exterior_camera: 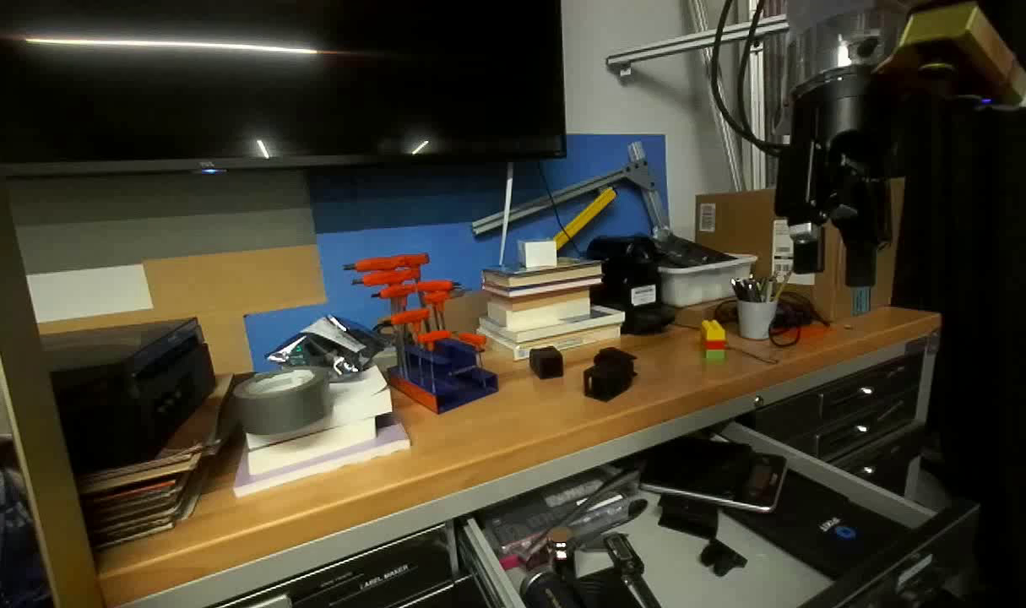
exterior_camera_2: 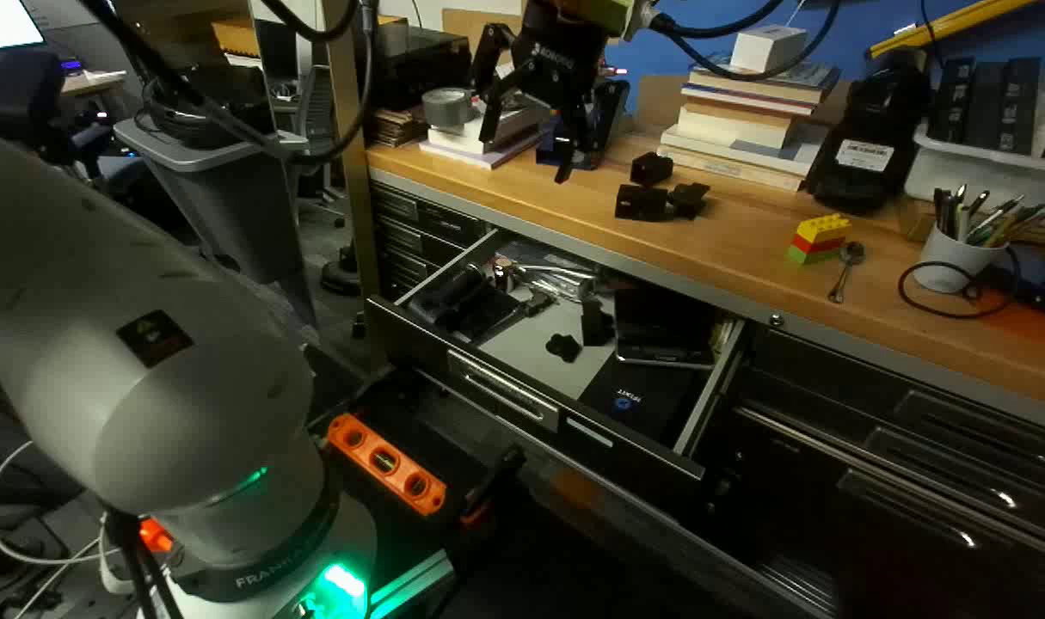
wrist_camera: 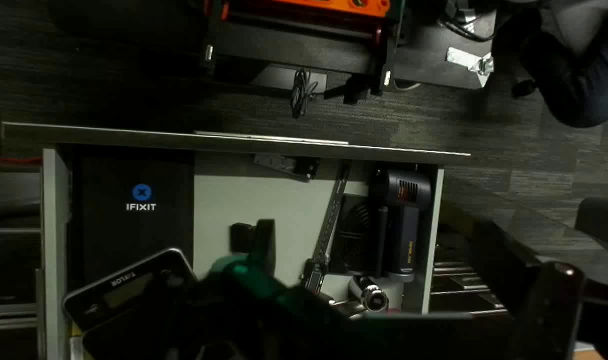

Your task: Put the black objects on the tabletop in the open drawer and then close the drawer

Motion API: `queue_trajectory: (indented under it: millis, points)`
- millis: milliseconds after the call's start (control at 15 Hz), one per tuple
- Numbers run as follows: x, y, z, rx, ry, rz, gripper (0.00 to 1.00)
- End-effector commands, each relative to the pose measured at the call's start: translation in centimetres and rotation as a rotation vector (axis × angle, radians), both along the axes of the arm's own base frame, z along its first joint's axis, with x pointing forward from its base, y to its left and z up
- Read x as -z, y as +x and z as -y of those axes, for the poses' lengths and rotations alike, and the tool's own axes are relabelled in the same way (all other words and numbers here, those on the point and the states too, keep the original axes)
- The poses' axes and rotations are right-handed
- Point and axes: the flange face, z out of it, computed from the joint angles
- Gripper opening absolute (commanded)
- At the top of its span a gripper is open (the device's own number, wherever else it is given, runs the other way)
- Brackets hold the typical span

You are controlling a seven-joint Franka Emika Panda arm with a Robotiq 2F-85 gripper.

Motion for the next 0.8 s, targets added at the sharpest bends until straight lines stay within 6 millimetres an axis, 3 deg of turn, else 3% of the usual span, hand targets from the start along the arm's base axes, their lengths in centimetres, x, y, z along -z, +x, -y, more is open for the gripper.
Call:
queue_trajectory:
  millis: [0, 400, 733]
  points:
    - [-0.2, 0.1, 0.0, 0.0, -0.001, 0.004, 1.0]
    - [-0.5, 0.3, 0.0, 0.005, -0.001, 0.011, 1.0]
    - [1.5, 3.2, -2.7, 0.173, 0.009, 0.022, 1.0]
